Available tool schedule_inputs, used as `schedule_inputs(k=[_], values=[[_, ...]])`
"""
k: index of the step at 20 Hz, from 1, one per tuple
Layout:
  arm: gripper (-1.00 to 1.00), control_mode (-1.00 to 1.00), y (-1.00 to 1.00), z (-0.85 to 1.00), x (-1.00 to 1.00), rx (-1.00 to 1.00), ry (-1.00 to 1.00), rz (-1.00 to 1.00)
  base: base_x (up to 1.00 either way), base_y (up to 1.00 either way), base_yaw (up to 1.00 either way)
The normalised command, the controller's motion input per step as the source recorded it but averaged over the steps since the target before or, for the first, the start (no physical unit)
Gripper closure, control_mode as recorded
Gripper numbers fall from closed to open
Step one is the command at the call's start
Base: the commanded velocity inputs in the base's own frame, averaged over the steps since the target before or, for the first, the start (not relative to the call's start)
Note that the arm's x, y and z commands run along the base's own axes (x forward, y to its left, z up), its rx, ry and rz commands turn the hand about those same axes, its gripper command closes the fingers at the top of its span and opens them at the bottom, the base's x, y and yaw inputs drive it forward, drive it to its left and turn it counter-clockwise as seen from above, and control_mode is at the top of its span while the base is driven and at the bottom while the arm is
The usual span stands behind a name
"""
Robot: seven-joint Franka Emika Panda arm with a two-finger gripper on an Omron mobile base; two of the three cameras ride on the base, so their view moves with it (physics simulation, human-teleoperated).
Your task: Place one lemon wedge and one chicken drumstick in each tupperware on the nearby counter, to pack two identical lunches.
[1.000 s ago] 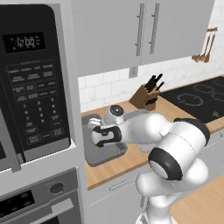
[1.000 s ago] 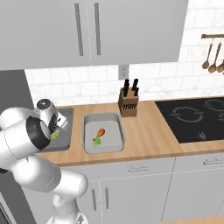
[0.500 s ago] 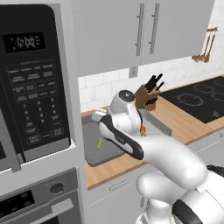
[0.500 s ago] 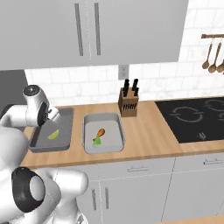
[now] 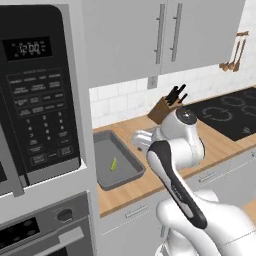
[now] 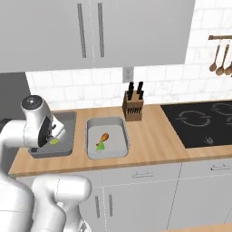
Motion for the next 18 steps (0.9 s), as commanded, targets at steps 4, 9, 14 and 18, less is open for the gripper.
schedule_inputs(k=[4, 9, 14, 18], values=[[-1.00, 1.00, 0.00, 0.00, 0.00, 0.00, 0.00, 0.00, -1.00, -0.70, 0.00], [-1.00, 1.00, 0.00, 0.00, 0.00, 0.00, 0.00, 0.00, -1.00, -0.11, 0.36], [-1.00, 1.00, 0.00, 0.00, 0.00, 0.00, 0.00, 0.00, -0.95, 0.06, 0.70], [-1.00, 1.00, 0.00, 0.00, 0.00, 0.00, 0.00, 0.00, -0.88, 0.23, 0.73]])
